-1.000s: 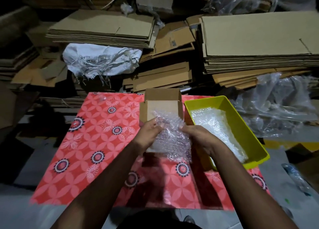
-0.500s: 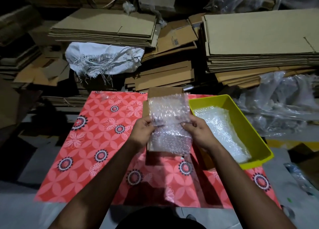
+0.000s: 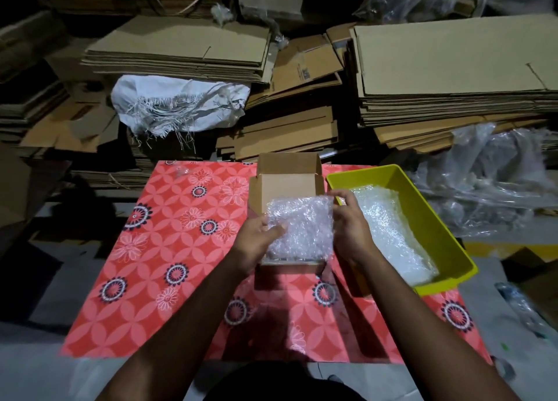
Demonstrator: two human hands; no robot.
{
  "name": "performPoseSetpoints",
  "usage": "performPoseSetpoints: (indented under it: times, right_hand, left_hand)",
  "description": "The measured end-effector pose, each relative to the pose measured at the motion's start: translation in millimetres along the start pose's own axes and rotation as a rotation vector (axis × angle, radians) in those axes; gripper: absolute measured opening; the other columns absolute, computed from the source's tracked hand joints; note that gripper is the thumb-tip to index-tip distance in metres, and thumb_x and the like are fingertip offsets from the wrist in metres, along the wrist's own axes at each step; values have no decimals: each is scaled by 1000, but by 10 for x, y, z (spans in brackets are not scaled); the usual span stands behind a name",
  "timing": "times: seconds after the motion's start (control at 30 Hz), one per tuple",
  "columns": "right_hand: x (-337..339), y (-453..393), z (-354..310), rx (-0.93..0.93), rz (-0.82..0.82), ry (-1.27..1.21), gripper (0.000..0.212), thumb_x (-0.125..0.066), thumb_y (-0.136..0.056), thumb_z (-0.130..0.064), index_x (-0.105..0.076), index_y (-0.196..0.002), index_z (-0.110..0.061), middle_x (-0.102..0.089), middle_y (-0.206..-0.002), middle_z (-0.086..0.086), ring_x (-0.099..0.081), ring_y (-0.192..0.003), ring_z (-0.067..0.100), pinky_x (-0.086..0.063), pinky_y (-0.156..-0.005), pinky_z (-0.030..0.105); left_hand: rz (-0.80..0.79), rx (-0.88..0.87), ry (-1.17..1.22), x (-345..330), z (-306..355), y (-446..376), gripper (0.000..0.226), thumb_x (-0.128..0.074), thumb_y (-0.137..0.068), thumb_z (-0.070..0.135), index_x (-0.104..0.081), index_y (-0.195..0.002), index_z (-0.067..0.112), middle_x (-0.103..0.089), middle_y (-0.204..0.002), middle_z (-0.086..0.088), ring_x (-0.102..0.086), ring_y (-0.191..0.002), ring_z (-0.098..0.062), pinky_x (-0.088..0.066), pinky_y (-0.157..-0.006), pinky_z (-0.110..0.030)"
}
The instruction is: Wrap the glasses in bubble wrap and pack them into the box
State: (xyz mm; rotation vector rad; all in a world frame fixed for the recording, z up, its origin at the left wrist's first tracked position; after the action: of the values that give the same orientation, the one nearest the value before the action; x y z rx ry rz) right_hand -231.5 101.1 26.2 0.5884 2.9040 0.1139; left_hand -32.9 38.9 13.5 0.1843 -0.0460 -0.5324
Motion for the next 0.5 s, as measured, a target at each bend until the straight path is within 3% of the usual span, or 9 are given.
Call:
performPoseSetpoints:
  times: [0.03,0.1,0.13,0.2,0.27,0.33,0.37,0.43,0.5]
  right_hand:
    - [13,20,22,-103,-31,-138,16,-48,-99,-24,-58,-111,-20,-58,-85,5,-51,-62,15,-41,-50,25]
    - [45,89,61,-250,-184,-112,39,-51,-98,-51,-61,-117,-18,-65,-87,4,-62,-64,15,-47,-50,24]
    - [40,114,98,-267,-277,-21,41,-53,-99,-49,-63,-118,-14,-71,-96,7,-69,-75,20,-53,-57,27]
    - [19,150,136,-187,-324,92,28,-59,-99,-23,-64,-122,-8,-73,-111,13,-72,-92,27,-57,-71,34]
    - [-2,139,110,-145,-248,7,23,-57,-97,-4,-63,-120,-5,-72,-105,17,-71,-77,28,-57,-60,32]
    - [-32,131,86,-182,-224,-87,27,-50,-95,9,-70,-102,-7,-67,-85,19,-63,-51,21,-51,-42,23]
    - [-33,132,98,-211,-218,-133,38,-44,-93,14,-73,-89,-9,-65,-79,18,-59,-46,19,-49,-39,21]
    - [-54,167,141,-239,-226,-231,49,-36,-91,16,-74,-75,-10,-63,-80,20,-59,-48,22,-52,-43,22]
    - [-58,180,196,-264,-234,-331,46,-32,-92,3,-75,-76,-4,-66,-94,23,-63,-63,30,-56,-52,29]
  left_hand:
    - [45,-18,-1,3,-10,-6,43,-77,-82,38,-68,-105,3,-71,-105,-17,-67,-92,-29,-53,-84,-56]
    - [94,-71,-10,10,-18,-13,21,-73,-91,27,-70,-102,9,-73,-97,-5,-67,-89,-18,-53,-85,-45]
    - [88,-88,-26,8,-21,-16,13,-71,-93,22,-70,-100,11,-74,-95,-1,-67,-88,-14,-52,-85,-40]
    - [63,-100,-32,16,-60,-32,18,-72,-92,25,-71,-103,10,-76,-100,-4,-69,-93,-17,-52,-89,-41]
    - [42,-76,-4,47,-68,-61,33,-75,-87,25,-69,-111,4,-74,-109,-15,-70,-98,-25,-55,-89,-47]
    - [25,-32,103,65,-96,-84,16,-65,-91,-1,-68,-107,-1,-71,-104,-18,-71,-82,-26,-61,-68,-38]
    - [35,-5,139,48,-67,-73,19,-53,-92,-13,-67,-99,-2,-69,-97,-17,-70,-69,-22,-59,-56,-31]
    - [15,11,126,22,-57,-32,28,-39,-95,-17,-63,-89,-2,-63,-87,-16,-64,-56,-18,-53,-47,-22]
    - [36,-36,59,41,-123,-11,30,-32,-100,-2,-60,-89,-1,-60,-89,-19,-64,-65,-24,-55,-50,-24]
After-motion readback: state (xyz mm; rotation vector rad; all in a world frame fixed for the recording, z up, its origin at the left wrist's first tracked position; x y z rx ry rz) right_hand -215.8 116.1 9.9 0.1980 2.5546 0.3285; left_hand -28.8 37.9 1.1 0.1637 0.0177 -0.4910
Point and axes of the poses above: each hand's wrist, its own y-axis away from the middle knuckle, its own x-axis out of the back of the hand, z = x × y, the point moved 1 cm from there along -y, towards the middle knuckle
